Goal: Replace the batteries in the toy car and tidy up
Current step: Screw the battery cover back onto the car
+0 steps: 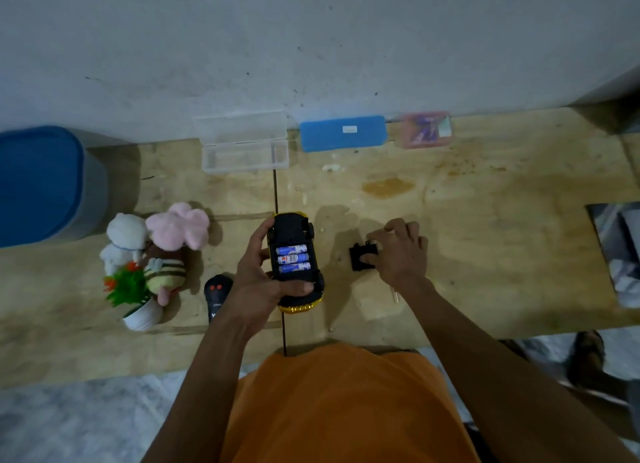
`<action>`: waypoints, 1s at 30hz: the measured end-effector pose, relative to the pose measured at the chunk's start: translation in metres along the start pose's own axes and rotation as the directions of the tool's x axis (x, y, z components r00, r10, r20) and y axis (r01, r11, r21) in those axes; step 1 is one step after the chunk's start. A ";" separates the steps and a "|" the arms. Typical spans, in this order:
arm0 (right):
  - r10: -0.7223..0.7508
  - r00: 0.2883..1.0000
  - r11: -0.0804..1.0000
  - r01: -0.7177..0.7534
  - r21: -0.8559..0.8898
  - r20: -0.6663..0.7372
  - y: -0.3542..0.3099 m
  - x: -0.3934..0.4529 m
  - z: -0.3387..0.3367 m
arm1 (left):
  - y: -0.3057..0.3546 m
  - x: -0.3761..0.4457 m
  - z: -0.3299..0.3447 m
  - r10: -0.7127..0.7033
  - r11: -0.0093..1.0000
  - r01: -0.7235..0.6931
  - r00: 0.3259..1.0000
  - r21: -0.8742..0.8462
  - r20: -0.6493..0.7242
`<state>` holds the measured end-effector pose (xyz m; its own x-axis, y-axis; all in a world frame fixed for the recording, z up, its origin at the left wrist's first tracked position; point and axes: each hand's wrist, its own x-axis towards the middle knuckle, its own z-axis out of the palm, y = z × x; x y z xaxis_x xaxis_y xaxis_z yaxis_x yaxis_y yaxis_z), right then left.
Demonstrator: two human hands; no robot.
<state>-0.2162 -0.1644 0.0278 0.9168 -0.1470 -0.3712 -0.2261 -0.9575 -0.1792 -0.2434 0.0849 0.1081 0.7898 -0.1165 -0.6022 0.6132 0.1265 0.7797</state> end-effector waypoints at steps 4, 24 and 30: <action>0.006 0.998 0.999 -0.009 0.043 0.059 0.003 0.003 0.002 | -0.002 0.007 0.006 -0.040 0.999 0.040 0.999 0.006 -0.005; 0.019 0.981 0.283 0.180 0.942 -0.193 -0.067 -0.034 -0.085 | -0.003 -0.025 -0.014 0.076 0.996 -0.074 0.996 -0.051 0.036; -0.232 0.968 0.293 0.160 0.942 -0.092 -0.105 -0.084 -0.084 | -0.005 -0.047 -0.027 0.123 0.992 -0.117 0.984 -0.054 0.129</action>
<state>-0.2420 -0.0724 0.1547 0.9706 0.0564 -0.2338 -0.2297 -0.0705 -0.9707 -0.2831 0.1163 0.1280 0.8509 -0.2260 -0.4743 0.5163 0.1927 0.8344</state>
